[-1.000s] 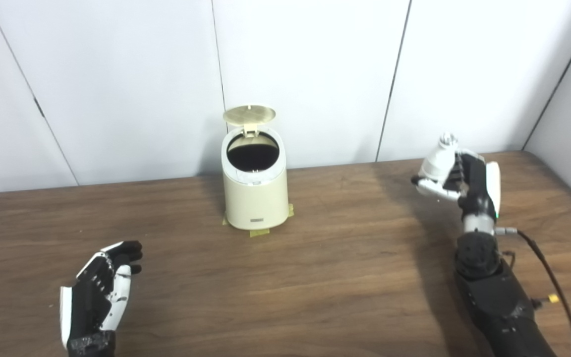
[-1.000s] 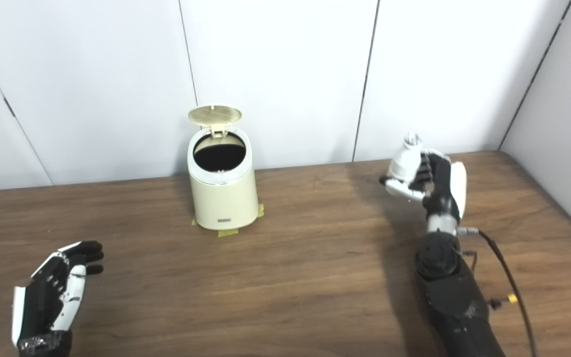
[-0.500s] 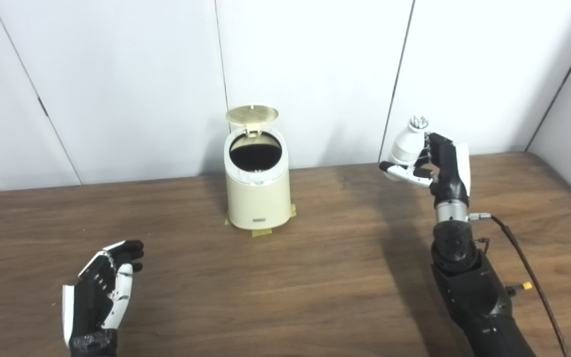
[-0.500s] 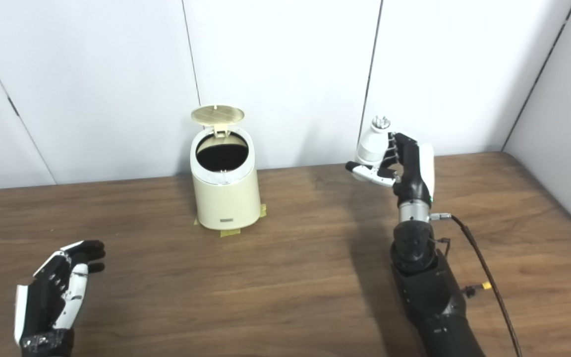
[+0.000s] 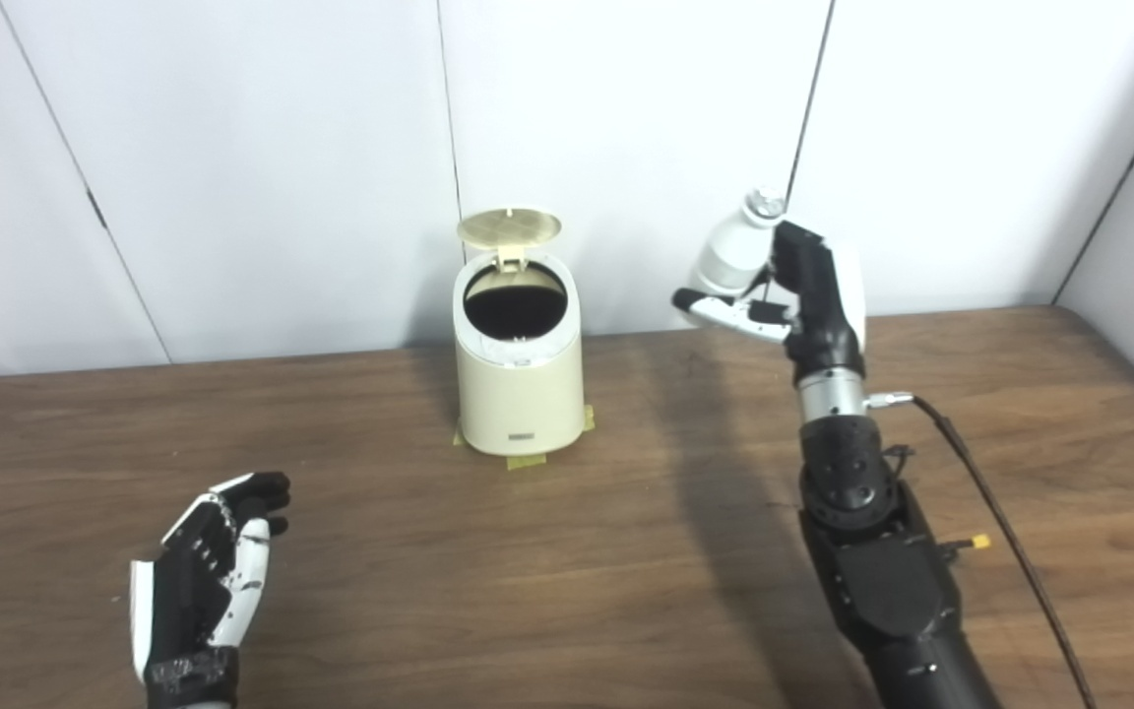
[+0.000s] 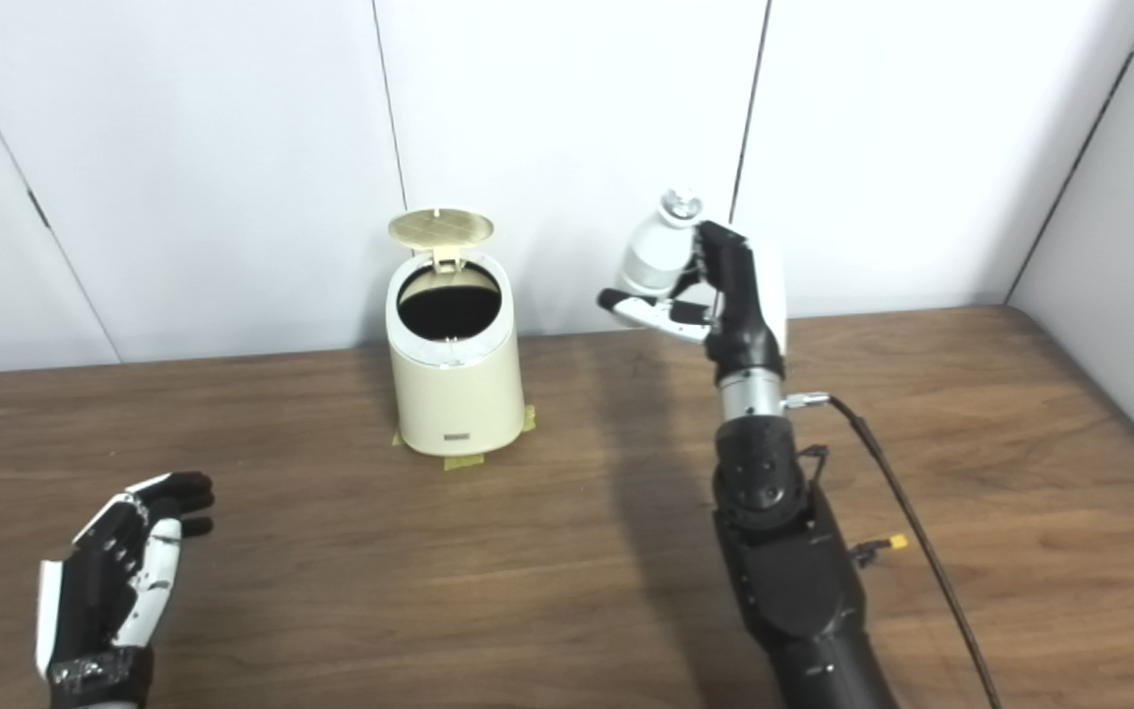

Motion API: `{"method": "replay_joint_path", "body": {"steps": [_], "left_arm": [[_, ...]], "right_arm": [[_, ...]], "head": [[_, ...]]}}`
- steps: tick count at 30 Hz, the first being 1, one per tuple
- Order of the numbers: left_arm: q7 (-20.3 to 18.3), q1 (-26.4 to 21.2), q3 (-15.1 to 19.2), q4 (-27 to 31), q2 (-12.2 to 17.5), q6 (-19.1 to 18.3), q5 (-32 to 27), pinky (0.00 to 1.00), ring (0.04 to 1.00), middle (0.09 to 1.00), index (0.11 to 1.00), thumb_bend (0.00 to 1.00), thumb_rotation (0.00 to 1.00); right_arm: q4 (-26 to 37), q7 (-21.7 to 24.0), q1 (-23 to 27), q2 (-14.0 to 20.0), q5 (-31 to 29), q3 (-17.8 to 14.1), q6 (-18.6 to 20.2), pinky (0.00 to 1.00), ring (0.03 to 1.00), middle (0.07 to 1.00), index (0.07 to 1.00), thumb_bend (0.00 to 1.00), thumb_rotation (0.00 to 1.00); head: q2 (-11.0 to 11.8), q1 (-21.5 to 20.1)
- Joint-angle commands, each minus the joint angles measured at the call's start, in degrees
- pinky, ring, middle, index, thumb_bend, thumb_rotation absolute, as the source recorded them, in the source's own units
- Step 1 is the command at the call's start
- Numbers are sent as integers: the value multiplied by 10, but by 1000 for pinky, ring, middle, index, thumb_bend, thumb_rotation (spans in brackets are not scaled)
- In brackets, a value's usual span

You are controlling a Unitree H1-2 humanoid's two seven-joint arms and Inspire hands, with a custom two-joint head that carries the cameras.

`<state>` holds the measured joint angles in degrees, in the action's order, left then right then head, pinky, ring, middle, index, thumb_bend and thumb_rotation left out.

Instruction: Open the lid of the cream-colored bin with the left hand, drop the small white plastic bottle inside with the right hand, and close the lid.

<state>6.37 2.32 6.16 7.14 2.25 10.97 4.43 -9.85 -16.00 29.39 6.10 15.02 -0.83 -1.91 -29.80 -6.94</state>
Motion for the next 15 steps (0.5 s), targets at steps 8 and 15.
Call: {"method": "replay_joint_path", "body": {"steps": [8, 15], "left_arm": [[20, -12, -10, -30, -8, 38, 35, 628, 695, 689, 649, 191, 503], [32, -15, -17, -41, -13, 44, 41, 623, 692, 686, 641, 182, 460]], "right_arm": [[10, 11, 43, -37, -5, 12, -32, 359, 429, 465, 523, 515, 0], [-16, 3, 48, -59, 4, 25, -50, 340, 421, 468, 528, 515, 0]], "head": [[16, 13], [28, 26]]}}
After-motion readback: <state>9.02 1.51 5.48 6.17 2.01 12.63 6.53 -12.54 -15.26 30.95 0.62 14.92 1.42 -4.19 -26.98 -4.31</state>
